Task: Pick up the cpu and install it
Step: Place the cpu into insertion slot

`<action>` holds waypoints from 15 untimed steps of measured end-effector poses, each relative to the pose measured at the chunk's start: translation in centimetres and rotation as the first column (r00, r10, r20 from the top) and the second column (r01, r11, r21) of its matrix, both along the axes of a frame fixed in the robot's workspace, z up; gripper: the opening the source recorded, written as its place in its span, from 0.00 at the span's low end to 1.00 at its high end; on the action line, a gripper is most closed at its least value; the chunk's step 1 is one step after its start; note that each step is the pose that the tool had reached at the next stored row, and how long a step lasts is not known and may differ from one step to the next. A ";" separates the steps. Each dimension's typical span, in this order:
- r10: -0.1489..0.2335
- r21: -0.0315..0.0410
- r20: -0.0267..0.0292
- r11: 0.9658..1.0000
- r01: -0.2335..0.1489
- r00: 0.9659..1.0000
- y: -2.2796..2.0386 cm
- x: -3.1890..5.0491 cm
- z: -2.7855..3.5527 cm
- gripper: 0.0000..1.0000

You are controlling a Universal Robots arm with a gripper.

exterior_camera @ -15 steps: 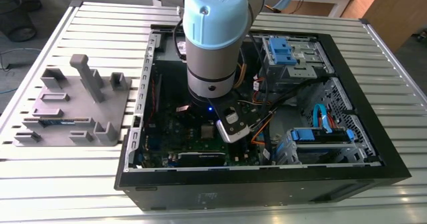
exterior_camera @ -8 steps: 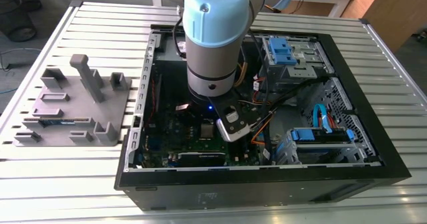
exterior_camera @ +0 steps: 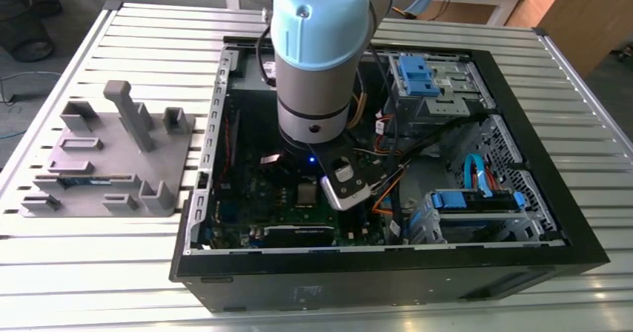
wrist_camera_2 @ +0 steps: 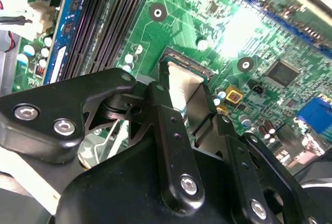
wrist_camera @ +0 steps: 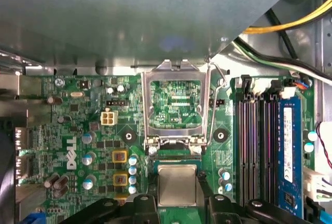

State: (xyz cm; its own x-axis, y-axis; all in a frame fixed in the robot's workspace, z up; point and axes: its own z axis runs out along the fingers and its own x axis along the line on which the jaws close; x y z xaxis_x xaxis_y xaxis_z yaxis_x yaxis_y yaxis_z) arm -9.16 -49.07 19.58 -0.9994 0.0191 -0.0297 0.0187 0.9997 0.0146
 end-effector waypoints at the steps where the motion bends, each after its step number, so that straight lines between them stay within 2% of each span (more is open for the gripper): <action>1: 0.000 -0.007 0.000 1.000 0.000 1.000 0.00 0.00 0.00 0.38; 3: 0.000 -0.010 0.000 1.000 0.000 1.000 -0.01 0.00 -0.01 0.38; 15: 0.000 -0.010 0.000 1.000 0.000 1.000 0.00 -0.06 -0.16 0.38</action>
